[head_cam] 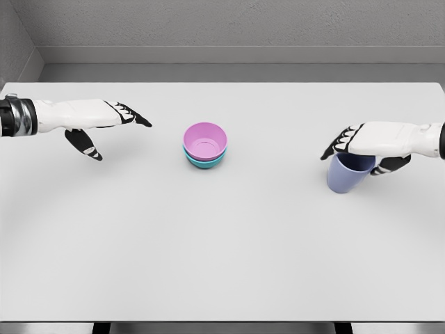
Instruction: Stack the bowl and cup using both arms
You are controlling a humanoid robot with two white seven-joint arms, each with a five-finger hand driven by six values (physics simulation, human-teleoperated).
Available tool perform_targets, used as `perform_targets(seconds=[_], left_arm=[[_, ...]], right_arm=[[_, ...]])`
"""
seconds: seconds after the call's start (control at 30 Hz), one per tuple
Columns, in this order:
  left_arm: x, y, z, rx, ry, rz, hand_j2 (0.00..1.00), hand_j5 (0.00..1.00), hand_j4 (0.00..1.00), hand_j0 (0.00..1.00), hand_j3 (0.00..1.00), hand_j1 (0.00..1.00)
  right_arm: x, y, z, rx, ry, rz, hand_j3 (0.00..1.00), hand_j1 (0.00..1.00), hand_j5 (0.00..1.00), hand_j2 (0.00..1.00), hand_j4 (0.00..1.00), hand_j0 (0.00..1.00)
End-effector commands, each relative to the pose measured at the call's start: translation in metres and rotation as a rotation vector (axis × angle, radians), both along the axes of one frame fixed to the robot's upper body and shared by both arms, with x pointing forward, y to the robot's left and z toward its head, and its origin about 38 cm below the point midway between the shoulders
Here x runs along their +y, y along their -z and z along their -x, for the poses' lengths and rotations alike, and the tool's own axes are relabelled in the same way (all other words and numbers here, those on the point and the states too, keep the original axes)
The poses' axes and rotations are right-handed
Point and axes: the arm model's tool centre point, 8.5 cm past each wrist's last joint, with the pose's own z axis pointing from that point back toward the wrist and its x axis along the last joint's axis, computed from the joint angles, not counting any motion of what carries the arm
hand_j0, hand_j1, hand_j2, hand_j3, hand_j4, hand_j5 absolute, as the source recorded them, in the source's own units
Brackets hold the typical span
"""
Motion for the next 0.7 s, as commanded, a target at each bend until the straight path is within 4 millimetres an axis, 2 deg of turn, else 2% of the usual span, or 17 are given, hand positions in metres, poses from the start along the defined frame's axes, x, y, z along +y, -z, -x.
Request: perform_targets(seconds=[0.0, 0.17, 0.23, 0.37, 0.6, 0.67], left_arm=[[0.0004, -0.0007, -0.0002, 0.001, -0.004, 0.006, 1.0, 1.0, 1.0, 1.0, 1.0, 1.0], [0.0004, -0.0007, -0.0002, 0.001, -0.004, 0.006, 1.0, 1.0, 1.0, 1.0, 1.0, 1.0], [0.0004, -0.0007, -0.0002, 0.001, -0.004, 0.006, 1.0, 1.0, 1.0, 1.0, 1.0, 1.0], [0.0004, -0.0007, -0.0002, 0.001, -0.004, 0.006, 1.0, 1.0, 1.0, 1.0, 1.0, 1.0], [0.0004, -0.0007, -0.0002, 0.001, -0.004, 0.006, 1.0, 1.0, 1.0, 1.0, 1.0, 1.0], [0.0004, -0.0007, -0.0002, 0.001, -0.004, 0.006, 1.0, 1.0, 1.0, 1.0, 1.0, 1.0]], right_arm=[[-0.0001, -0.0006, 0.0, 0.0, 0.002, -0.003, 0.77, 0.77, 0.77, 0.77, 0.77, 0.77], [-0.0007, -0.0008, 0.0001, 0.0, 0.003, -0.002, 0.77, 0.77, 0.77, 0.77, 0.77, 0.77], [-0.0007, -0.0002, 0.0004, 0.001, 0.003, -0.002, 0.69, 0.69, 0.69, 0.69, 0.69, 0.69], [-0.0002, -0.0011, -0.0001, -0.001, 0.003, -0.004, 0.63, 0.63, 0.63, 0.63, 0.63, 0.63], [0.0018, -0.0051, -0.0017, -0.008, 0.001, -0.02, 0.63, 0.63, 0.63, 0.63, 0.63, 0.63], [0.0036, -0.0051, -0.0022, -0.008, -0.001, -0.025, 0.6, 0.6, 0.6, 0.6, 0.6, 0.6]])
